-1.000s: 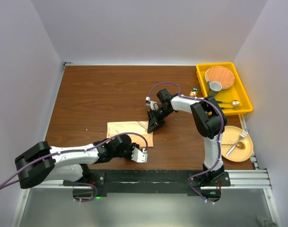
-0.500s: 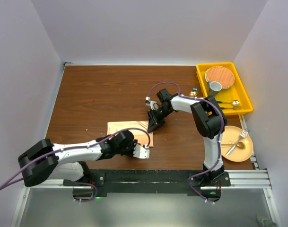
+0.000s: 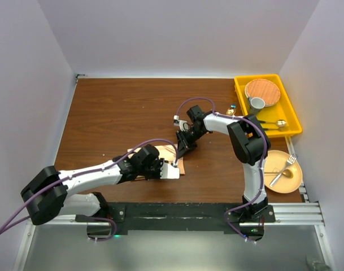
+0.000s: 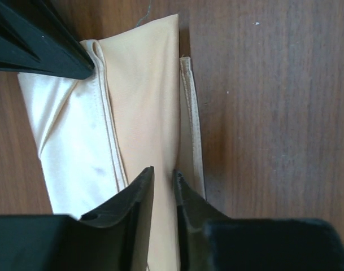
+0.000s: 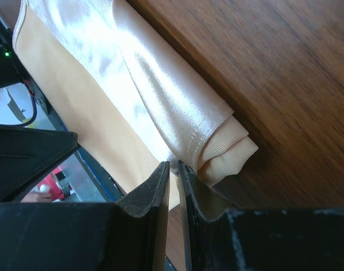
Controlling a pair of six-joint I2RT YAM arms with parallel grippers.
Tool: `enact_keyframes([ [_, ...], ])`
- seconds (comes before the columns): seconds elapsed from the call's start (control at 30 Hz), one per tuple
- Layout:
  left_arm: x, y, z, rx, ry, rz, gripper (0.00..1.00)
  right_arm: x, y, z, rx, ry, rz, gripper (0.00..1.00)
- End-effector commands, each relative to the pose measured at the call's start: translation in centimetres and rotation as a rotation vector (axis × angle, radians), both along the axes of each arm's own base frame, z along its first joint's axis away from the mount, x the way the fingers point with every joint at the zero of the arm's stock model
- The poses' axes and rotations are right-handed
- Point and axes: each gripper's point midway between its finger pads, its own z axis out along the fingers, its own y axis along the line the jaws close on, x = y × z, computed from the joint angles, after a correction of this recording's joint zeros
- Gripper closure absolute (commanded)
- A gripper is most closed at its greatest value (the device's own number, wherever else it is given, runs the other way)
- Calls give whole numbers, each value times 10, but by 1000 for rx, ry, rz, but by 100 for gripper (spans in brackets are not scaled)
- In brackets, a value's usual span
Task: Fold the napkin into a case and place the utensils inside
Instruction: Pick up the 2/3-rectangle-folded napkin from the folded napkin.
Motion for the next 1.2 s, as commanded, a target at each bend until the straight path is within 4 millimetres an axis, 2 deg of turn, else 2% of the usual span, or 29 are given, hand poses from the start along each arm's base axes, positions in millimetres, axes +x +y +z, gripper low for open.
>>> enact_keyframes([
  [0.0,-14,-1,-10,15,32,-54,67,17,-28,-47,-188,-113,17,82],
  [0.13,-15,3,-31,75,46,-66,61,17,-27,-47,-188,-112,17,82],
  [0.23,-15,7,-44,117,53,-72,60,17,-27,-49,-193,-111,17,82],
  [0.33,-19,10,-52,142,73,-95,66,18,-28,-47,-195,-116,17,82],
  [0.43,-22,14,-59,164,85,-109,80,19,-28,-47,-197,-120,16,82],
  [0.47,-23,13,-59,163,88,-116,90,18,-29,-47,-198,-117,17,82],
  [0.5,-24,13,-58,161,93,-117,94,18,-28,-47,-197,-119,19,82],
  [0.57,-22,9,-49,136,101,-113,100,17,-29,-47,-200,-118,20,82],
  [0.73,-13,-4,-15,61,184,-104,100,18,-30,-48,-203,-125,28,82],
  [0.87,-12,-13,5,-18,299,-119,100,19,-30,-48,-202,-128,33,82],
  [0.97,-1,-15,16,-68,378,-94,100,20,-31,-47,-206,-132,35,82],
  [1.17,38,-12,29,-160,519,-1,100,18,-31,-48,-204,-129,37,82],
])
